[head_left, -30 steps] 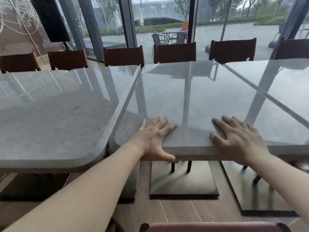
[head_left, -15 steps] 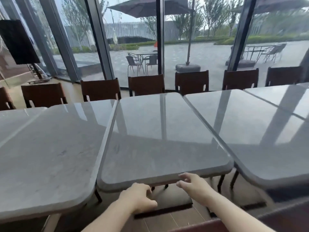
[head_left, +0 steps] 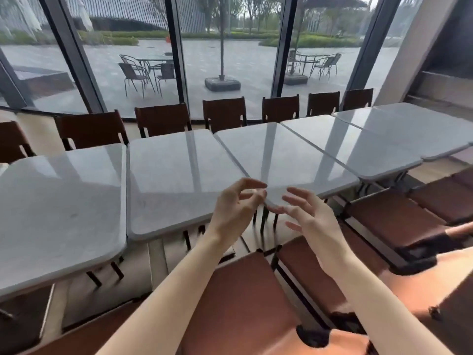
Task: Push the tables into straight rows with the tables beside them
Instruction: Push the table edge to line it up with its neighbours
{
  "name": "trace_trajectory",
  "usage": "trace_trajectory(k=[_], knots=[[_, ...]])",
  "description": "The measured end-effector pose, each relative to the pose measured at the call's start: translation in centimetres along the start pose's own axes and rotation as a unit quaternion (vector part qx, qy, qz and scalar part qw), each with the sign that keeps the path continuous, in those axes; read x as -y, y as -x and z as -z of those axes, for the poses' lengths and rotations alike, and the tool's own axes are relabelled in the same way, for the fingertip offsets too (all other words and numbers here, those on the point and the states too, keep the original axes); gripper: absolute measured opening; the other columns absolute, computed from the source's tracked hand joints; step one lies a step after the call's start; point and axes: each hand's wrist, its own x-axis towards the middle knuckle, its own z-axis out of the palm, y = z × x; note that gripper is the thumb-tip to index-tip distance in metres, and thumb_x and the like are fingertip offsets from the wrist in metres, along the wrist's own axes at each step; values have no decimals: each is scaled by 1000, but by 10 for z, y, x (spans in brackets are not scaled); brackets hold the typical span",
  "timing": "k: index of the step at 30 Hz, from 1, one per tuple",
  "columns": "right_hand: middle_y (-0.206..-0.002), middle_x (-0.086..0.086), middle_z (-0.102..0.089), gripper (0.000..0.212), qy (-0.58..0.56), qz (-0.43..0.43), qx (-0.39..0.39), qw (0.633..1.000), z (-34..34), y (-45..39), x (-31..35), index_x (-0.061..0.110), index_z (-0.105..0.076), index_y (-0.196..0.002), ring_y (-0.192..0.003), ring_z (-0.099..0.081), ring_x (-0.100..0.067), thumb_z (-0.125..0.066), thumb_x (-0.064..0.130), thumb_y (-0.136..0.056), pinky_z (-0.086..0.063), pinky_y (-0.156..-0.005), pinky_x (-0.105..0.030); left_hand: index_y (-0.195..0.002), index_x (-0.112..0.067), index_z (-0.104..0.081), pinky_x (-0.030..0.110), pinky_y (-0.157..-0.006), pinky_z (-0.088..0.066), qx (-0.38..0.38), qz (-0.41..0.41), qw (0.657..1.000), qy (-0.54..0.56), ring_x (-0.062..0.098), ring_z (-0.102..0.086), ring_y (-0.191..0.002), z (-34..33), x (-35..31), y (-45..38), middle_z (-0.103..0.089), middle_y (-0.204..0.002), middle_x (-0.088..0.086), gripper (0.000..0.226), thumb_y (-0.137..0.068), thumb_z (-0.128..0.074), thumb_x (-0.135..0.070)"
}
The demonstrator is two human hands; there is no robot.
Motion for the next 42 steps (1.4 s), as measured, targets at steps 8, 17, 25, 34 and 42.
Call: trace_trajectory(k=[8, 17, 25, 34, 42], knots=[[-119, 9, -73, 30, -6, 15, -85, 996, 75, 114, 45, 32, -67, -122, -112, -69, -7, -64, 14, -97, -57, -96, -38, -110, -24, -71, 8, -78, -47, 64, -77, 993, 58, 1, -69, -100, -40, -66, 82, -77, -101, -8, 14, -98, -67, -21], [-112, 13, -75, 22, 2, 16, -121, 993, 132, 162, 50, 27, -72, -115, -111, -69, -8, -62, 16, -98, -58, -95, -38, -102, -30, -73, 15, -77, -47, 106, -62, 992, 0, -4, -69, -93, -91, -78, 99, -78, -92, -14, 12, -97, -65, -22], [-109, 10, -76, 20, 13, 15, -75, 997, 185, 139, 46, 22, -74, -112, -106, -71, -8, -60, 14, -100, -58, -95, -38, -99, -26, -75, 26, -83, -52, 98, -46, 994, -30, 3, -72, -91, -145, -84, 83, -79, -94, -8, 11, -97, -66, -21], [-104, 7, -77, 19, 5, 23, -39, 999, 283, 87, 44, 19, -76, -107, -102, -73, -8, -60, 11, -99, -58, -95, -38, -102, -22, -75, 8, -70, -48, 76, -65, 994, -47, 0, -72, -86, -249, -110, 42, -78, -95, -3, 13, -98, -64, -19], [-106, 7, -77, 21, 32, 45, 6, 998, 375, 44, 35, 26, -78, -103, -107, -71, -8, -63, 13, -98, -57, -93, -34, -99, -18, -75, 9, -70, -48, 51, -85, 994, -49, 6, -72, -90, -352, -117, 0, -78, -97, -3, 10, -97, -65, -16]])
